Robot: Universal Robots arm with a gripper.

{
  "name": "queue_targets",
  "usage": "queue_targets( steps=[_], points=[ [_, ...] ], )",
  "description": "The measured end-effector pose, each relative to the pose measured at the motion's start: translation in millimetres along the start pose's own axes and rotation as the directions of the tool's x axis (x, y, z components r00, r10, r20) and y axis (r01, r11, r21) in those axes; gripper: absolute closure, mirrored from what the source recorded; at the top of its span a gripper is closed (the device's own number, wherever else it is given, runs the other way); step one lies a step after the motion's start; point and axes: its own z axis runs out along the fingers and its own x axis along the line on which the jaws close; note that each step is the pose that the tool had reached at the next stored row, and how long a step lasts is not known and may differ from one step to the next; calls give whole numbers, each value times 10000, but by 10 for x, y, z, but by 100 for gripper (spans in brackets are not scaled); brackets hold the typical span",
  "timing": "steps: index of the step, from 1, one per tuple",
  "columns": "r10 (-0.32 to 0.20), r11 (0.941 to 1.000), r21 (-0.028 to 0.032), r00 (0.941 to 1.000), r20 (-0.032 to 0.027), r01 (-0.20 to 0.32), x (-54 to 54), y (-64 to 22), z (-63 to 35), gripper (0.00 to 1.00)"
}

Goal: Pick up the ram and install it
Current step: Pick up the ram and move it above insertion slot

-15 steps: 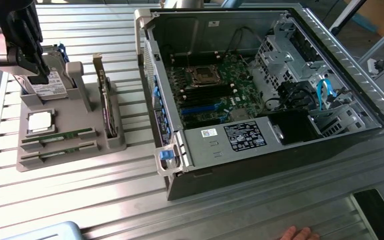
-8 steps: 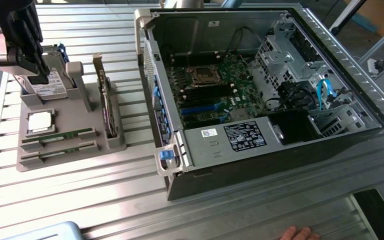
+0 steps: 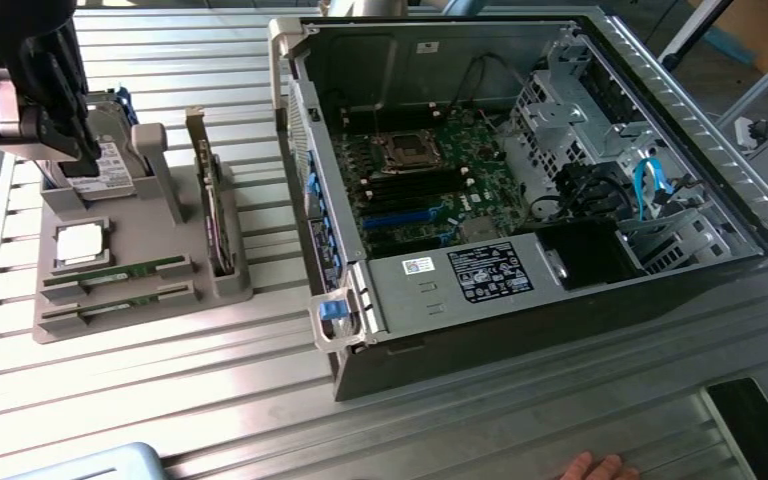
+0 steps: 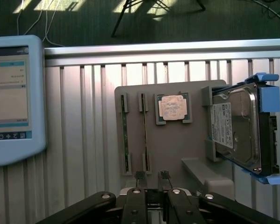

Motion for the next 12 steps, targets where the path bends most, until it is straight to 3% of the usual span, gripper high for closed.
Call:
queue_targets(
  steps=[12],
  points=[
    [-2,9999,-102,10000,-6,2,22,-3,100,76]
  ],
)
